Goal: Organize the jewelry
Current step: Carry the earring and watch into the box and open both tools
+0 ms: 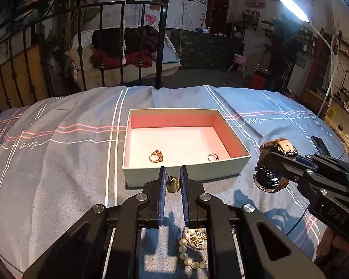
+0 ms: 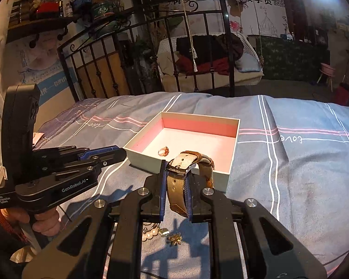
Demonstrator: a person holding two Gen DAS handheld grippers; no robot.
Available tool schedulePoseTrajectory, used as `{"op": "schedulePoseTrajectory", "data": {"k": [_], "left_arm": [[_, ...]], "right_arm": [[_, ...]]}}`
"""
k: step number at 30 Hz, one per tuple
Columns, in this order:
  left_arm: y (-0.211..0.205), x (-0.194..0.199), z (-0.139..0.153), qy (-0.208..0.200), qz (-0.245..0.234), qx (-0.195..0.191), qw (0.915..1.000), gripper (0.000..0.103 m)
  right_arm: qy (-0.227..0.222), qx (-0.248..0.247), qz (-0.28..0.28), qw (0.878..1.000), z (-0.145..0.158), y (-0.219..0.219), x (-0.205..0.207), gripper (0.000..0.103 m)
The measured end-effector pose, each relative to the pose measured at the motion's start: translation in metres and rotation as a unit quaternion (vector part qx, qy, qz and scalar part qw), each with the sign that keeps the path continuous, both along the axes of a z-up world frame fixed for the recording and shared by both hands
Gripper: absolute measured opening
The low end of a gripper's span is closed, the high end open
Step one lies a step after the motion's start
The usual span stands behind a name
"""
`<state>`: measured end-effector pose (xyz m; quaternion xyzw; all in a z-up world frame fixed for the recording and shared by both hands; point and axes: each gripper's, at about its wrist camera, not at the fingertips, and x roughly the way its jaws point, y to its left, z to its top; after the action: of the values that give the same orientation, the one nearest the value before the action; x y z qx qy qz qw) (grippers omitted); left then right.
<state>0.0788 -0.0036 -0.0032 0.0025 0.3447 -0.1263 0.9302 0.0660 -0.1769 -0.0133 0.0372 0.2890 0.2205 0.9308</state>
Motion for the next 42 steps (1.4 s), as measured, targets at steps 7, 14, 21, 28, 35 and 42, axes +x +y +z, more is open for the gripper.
{"op": "schedulePoseTrajectory", "data": {"k": [7,14,21,28,35,42], "left_arm": [[-0.004,0.031,0.015,-0.007,0.007,-0.001,1.0,0.011],[-0.001,0.083,0.018,0.025,0.03,-0.011,0.9992,0.011],[-0.003,0.126,0.004,0.06,0.046,-0.007,0.9971,0.011],[-0.013,0.146,-0.02,0.096,0.046,0.016,0.9942,0.011],[-0.014,0.158,-0.037,0.125,0.048,0.023,0.9907,0.011],[-0.015,0.164,-0.044,0.138,0.051,0.032,0.9886,0.011]], "right_arm": [[-0.015,-0.003,-0.006,1.0,0.021,-0.001,0.036,0.014],[-0.002,-0.014,-0.015,1.0,0.022,0.008,0.089,0.014],[0.036,-0.033,-0.021,0.999,-0.004,0.018,0.135,0.014],[0.069,-0.049,-0.019,0.996,-0.03,0.022,0.156,0.014],[0.083,-0.063,-0.012,0.995,-0.041,0.026,0.162,0.014],[0.109,-0.092,-0.003,0.99,-0.054,0.037,0.166,0.014]]}}
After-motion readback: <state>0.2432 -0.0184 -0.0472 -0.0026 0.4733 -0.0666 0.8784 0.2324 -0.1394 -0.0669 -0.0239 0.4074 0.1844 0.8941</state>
